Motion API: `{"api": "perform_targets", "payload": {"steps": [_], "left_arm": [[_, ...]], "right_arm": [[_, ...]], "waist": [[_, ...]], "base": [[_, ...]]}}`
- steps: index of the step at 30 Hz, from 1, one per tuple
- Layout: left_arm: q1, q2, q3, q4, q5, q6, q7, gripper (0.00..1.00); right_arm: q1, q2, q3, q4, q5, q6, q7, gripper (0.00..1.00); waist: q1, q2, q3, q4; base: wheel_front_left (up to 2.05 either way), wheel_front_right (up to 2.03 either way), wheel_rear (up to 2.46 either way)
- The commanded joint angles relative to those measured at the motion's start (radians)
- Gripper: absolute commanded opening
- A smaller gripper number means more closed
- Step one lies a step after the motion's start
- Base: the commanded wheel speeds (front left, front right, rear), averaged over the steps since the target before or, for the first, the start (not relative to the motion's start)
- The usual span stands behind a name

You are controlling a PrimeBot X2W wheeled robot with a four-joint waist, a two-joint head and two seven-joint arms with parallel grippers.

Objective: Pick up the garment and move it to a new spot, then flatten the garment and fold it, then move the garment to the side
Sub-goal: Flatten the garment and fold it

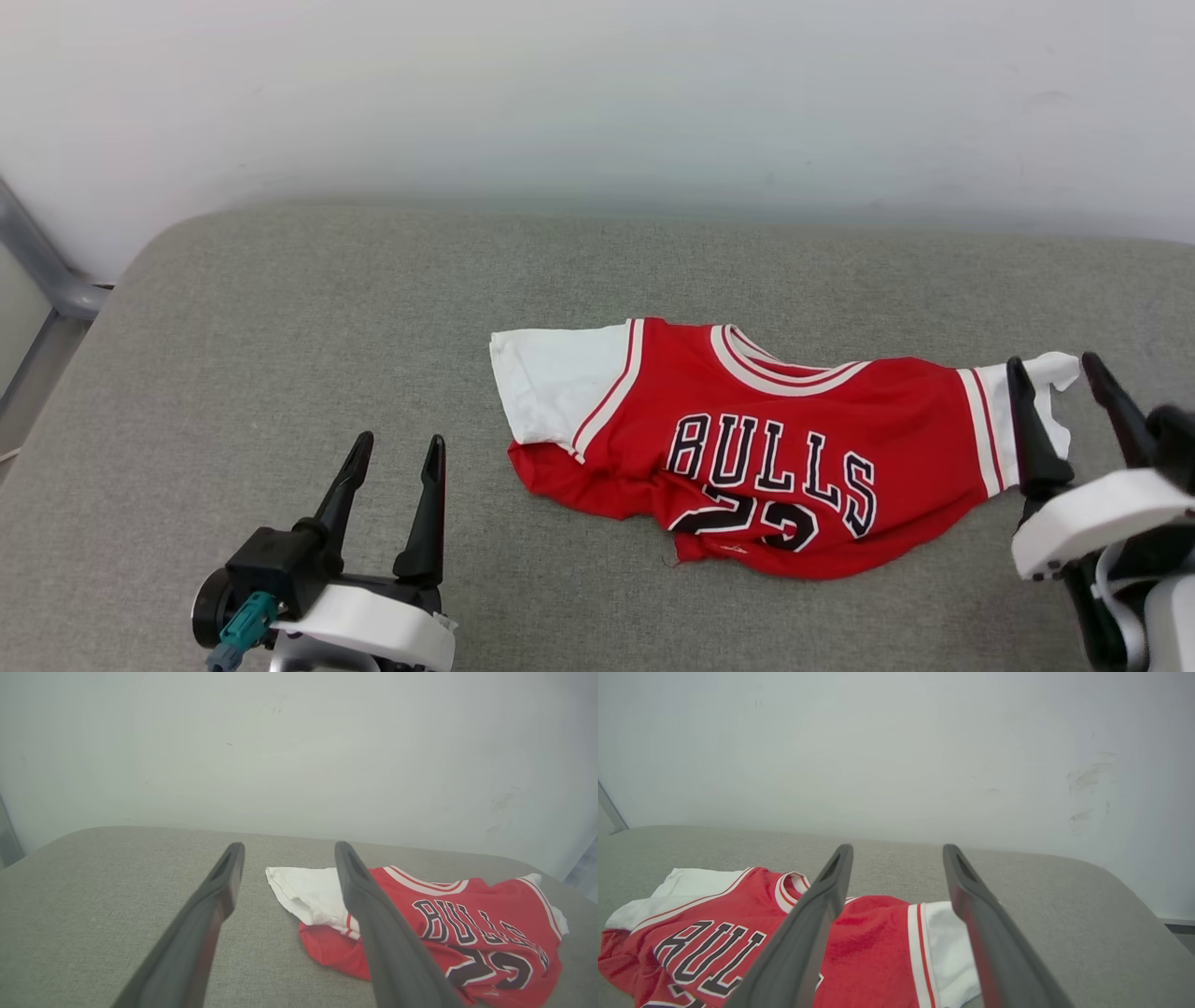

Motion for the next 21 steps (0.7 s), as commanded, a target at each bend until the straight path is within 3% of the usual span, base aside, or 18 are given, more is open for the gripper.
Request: {"api": "perform_targets", "payload": {"steps": [1, 10, 21], "left_arm": [[0.015, 0.005, 0.001, -0.003, -0.004, -0.002, -0.003, 1.00], [0.036, 0.006, -0.011, -0.002, -0.006, -0.002, -0.003, 1.00], [0.016, 0.004, -0.022, 0.002, -0.005, -0.002, -0.003, 1.00]], "right_arm": [[0.023, 0.017, -0.007, -0.022, 0.001, -0.001, -0.011, 1.00], [0.150, 0.101, -0.014, -0.102, -0.011, -0.001, -0.044, 1.00], [0.149, 0.073, 0.029, -0.119, -0.023, -0.001, -0.008, 1.00]], "waist": [[0.0001, 0.0000, -0.002, -0.002], [0.0001, 0.0000, -0.011, -0.011], [0.0001, 0.0000, 0.005, 0.010]], "base": [[0.00, 0.00, 0.00], [0.00, 0.00, 0.00], [0.00, 0.00, 0.00]]}}
